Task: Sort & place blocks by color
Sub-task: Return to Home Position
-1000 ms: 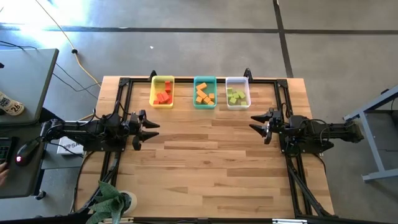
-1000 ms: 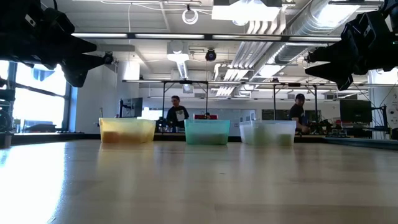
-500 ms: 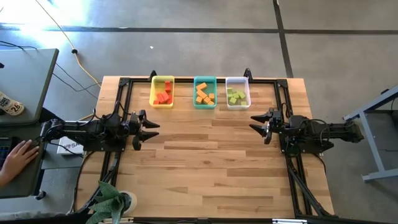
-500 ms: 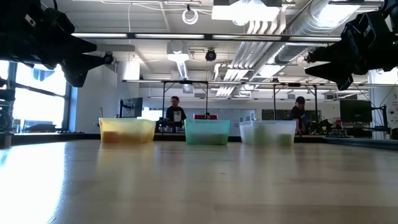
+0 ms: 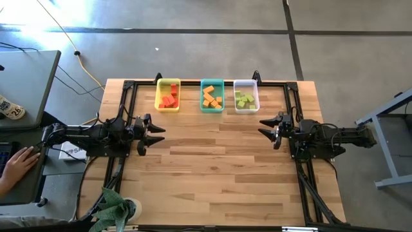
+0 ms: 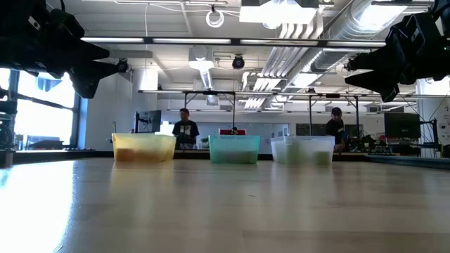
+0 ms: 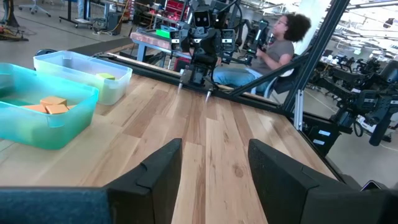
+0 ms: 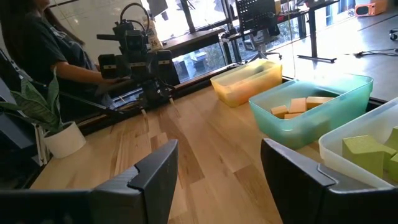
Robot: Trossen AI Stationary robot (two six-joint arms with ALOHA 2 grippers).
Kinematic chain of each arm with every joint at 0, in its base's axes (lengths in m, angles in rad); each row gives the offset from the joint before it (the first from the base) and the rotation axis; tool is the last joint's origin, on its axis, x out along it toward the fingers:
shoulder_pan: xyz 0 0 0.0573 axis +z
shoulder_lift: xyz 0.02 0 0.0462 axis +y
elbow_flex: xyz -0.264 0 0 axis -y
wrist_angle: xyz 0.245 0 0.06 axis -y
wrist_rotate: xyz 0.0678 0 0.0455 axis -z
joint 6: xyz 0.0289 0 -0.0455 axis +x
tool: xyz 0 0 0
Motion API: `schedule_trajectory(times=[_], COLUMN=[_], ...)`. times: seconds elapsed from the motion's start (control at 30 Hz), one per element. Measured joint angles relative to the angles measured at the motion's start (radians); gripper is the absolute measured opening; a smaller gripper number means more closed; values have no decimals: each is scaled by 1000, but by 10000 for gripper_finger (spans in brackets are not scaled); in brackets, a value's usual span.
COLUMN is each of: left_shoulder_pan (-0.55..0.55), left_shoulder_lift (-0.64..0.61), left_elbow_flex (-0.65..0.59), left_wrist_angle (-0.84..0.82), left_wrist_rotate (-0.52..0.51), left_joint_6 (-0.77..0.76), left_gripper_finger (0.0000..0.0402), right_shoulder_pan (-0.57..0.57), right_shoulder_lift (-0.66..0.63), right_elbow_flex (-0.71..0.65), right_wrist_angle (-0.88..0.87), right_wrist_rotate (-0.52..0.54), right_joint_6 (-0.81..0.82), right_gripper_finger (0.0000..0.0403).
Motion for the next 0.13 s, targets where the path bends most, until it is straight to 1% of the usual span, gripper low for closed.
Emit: schedule_trajectory(times=[0.13], left_shoulder_pan=[0], left_shoulder_lift=[0], left_elbow_flex=[0], left_wrist_angle=[0], left_wrist_rotate=[0], left_joint_6=[0], left_gripper_finger=[172], right_shoulder_pan=[0], right_shoulder_lift=[0], right_elbow_flex=[0], right_wrist_angle=[0], right_wrist_rotate=[0], right_joint_6=[0], right_gripper_finger=[216])
